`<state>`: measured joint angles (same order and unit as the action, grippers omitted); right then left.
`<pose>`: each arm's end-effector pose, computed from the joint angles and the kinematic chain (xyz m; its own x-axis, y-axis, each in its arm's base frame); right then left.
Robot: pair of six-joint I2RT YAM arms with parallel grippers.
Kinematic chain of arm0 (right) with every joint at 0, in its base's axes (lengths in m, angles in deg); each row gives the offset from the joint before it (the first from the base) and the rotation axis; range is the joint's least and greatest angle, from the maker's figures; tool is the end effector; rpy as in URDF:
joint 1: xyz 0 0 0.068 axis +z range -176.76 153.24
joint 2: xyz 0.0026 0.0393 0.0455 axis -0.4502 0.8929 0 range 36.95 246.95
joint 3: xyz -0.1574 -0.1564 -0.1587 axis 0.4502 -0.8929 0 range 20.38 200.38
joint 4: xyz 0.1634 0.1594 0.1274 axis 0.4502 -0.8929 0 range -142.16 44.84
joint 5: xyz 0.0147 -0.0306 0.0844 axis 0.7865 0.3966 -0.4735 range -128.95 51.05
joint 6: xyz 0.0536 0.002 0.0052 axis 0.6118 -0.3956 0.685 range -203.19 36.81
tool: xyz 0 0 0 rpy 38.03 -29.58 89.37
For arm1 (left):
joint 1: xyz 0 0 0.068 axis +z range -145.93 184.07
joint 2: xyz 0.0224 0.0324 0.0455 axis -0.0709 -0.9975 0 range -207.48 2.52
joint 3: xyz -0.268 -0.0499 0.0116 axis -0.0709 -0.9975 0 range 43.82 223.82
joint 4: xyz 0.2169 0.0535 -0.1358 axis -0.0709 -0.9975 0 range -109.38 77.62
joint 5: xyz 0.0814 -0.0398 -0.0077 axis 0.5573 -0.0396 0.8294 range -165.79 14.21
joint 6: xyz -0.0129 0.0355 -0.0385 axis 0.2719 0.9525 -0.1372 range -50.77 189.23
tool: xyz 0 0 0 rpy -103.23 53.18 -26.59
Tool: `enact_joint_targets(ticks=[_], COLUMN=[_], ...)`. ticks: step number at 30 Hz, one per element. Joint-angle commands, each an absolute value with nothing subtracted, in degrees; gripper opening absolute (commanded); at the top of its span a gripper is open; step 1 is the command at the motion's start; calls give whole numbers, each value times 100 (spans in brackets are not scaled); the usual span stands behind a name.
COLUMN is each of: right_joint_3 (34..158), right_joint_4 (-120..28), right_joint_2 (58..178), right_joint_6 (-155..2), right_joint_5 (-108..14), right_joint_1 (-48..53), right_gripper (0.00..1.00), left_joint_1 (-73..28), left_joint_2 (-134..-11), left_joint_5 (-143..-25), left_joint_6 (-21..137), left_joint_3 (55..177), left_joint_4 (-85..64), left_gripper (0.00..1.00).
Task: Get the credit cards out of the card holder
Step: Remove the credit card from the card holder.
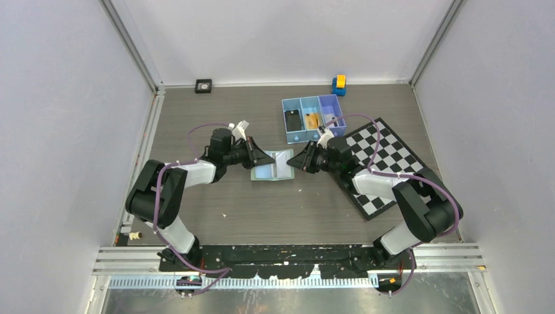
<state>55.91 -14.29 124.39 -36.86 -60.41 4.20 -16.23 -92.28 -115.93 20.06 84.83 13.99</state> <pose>0.2562 0.1688 0.1831 -0.7706 0.3228 -0.5496 -0.3103 0.5633 0.7658 0.2969 -0.1343 0.1678 -0.8892 -0.2879 -0.3557 0.1975 0.4598 -0.8658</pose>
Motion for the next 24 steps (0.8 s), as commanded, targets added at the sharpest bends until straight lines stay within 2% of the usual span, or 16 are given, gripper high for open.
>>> enact_joint_targets(ticks=[1, 7, 12, 16, 24], right_joint_3=[5886, 5860, 5998, 5987, 5750], right_joint_4=[-922, -701, -758, -674, 681], right_joint_2=[12331, 12422, 12583, 12616, 12625], right_joint_6=[-3596, -3400, -3406, -3352, -2773], right_joint_5=[-6314, -6480, -6666, -6740, -7338], right_joint_1=[505, 406, 412, 418, 400], right_gripper=[20, 8, 7, 1, 0], left_joint_1=[-1637, -1491, -1483, -1483, -1404], left_joint_2=[-9026, -9123, -9344, -9276, -9325], left_joint_5=[-11666, -12088, -12396, -12454, -12695], left_joint_6=[1957, 1383, 527, 475, -68], left_joint_3=[8512, 8310, 8125, 8109, 8056], left_joint_4=[1721, 2679, 3949, 4092, 4911], left_gripper=[0, 0, 0, 0, 0])
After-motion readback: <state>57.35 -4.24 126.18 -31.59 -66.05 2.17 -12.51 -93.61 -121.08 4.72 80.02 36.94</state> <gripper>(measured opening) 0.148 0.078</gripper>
